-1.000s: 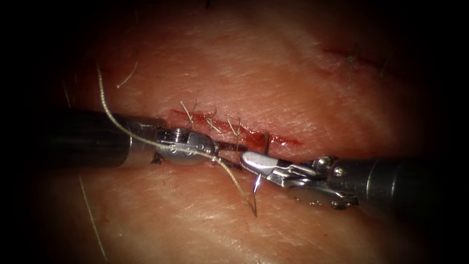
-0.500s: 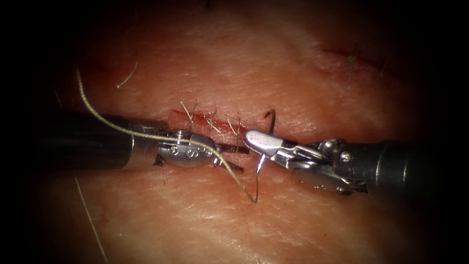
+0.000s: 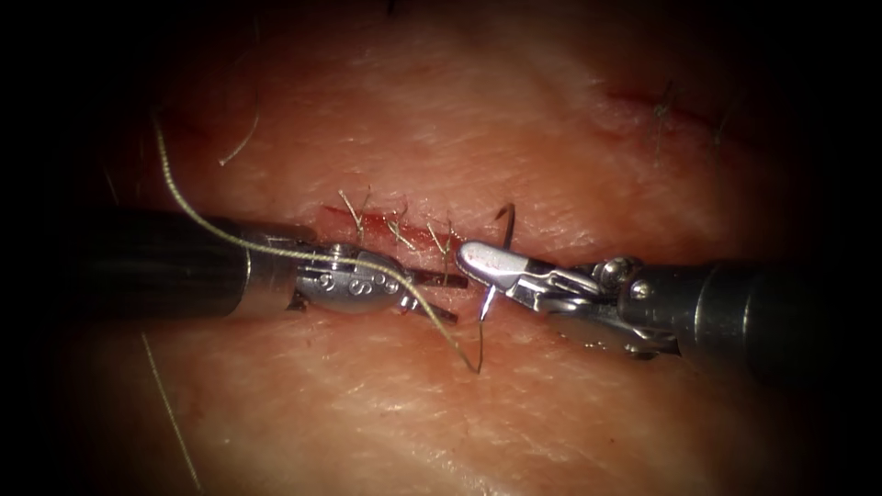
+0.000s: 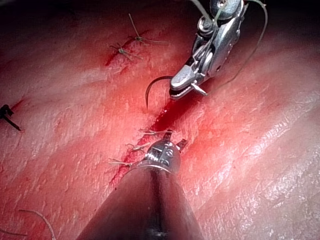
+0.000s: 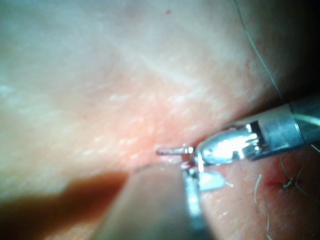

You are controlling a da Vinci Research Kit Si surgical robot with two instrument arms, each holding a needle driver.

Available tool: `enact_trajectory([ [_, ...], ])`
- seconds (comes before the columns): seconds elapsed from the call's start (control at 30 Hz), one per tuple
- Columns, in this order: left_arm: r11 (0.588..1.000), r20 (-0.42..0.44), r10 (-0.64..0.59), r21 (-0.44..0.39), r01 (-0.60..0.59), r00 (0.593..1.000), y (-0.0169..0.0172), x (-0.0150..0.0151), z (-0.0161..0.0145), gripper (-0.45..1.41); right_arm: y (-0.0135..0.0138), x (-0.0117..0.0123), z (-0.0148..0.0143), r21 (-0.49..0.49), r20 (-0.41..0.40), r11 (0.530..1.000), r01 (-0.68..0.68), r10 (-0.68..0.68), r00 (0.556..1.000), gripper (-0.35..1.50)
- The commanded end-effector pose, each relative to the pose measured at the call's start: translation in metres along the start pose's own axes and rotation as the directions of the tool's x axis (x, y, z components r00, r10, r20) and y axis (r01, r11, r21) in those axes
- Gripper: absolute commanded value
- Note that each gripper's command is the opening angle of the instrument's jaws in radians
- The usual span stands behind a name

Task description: Wound Closure

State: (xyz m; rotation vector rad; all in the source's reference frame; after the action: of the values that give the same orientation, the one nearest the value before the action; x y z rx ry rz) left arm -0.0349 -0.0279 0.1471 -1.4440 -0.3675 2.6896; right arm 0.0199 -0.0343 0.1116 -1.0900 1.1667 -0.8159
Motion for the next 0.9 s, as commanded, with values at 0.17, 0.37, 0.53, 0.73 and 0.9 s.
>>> enact_trajectory([
  [0.17, 1.0, -0.002, -0.001, -0.003, 0.001, 1.0, 0.0001, -0.0002, 0.0008, 0.32, -0.0014, 0.0003, 0.0006, 0.002, -0.001, 1.0, -0.014, 0.014, 1.0, -0.35],
  [0.37, 1.0, -0.002, -0.001, -0.003, 0.001, 1.0, 0.0001, -0.0002, 0.0007, 0.32, -0.0017, 0.0006, 0.0007, 0.002, 0.001, 1.0, -0.029, 0.029, 1.0, -0.35],
  [0.53, 1.0, -0.002, -0.001, -0.003, 0.001, 1.0, 0.0001, -0.0002, 0.0007, 0.32, -0.001, 0.0007, 0.0007, 0.005, -0.002, 0.999, -0.034, 0.034, 0.999, -0.35],
  [0.73, 1.0, -0.002, -0.001, -0.004, 0.001, 1.0, 0.0001, -0.0002, 0.0007, 0.32, -0.0007, 0.0012, 0.001, 0.001, -0.001, 0.999, -0.034, 0.034, 0.999, -0.35],
  [0.9, 1.0, -0.002, -0.001, -0.004, 0.001, 1.0, 0.0001, -0.0002, 0.0006, 0.32, -0.0016, 0.0007, 0.0011, 0.008, 0.001, 1.0, -0.029, 0.029, 1.0, -0.35],
])
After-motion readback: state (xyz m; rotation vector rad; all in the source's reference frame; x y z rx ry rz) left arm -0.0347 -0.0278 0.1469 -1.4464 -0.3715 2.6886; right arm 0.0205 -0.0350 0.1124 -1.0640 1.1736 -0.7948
